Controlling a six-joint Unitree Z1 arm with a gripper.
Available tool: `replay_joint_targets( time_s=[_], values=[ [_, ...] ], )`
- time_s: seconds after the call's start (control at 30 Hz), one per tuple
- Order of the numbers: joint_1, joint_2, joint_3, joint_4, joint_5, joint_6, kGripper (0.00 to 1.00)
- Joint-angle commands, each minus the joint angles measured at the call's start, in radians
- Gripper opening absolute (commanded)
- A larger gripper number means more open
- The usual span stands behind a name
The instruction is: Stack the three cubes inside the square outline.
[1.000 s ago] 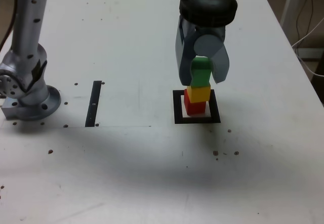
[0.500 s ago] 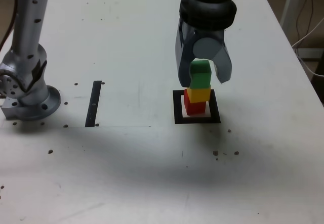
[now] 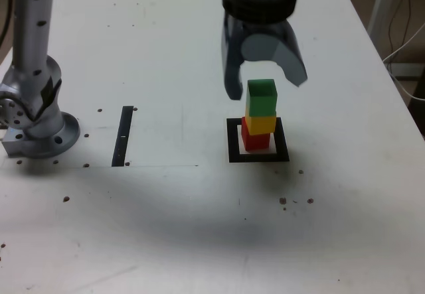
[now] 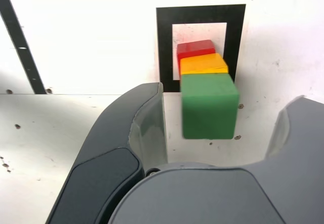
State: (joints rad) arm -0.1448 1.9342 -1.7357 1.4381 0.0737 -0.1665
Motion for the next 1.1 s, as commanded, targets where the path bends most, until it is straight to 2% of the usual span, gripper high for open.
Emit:
replay_joint_targets(
  time_s=[0.0,0.27,0.57,0.77,0.93,1.07],
  values=[
    [0.002,-0.030,0.017,0.006,0.009,-0.005,1.00],
    [0.002,-0.127,0.119,0.016,0.031,-0.024,1.00],
    [0.002,-0.238,0.294,0.039,0.037,-0.061,1.00],
    [0.002,-0.299,0.411,0.025,0.030,-0.085,1.00],
    [0.002,-0.328,0.525,-0.018,0.018,-0.090,1.00],
    [0.002,-0.350,0.653,-0.109,-0.002,-0.098,1.00]
  ],
)
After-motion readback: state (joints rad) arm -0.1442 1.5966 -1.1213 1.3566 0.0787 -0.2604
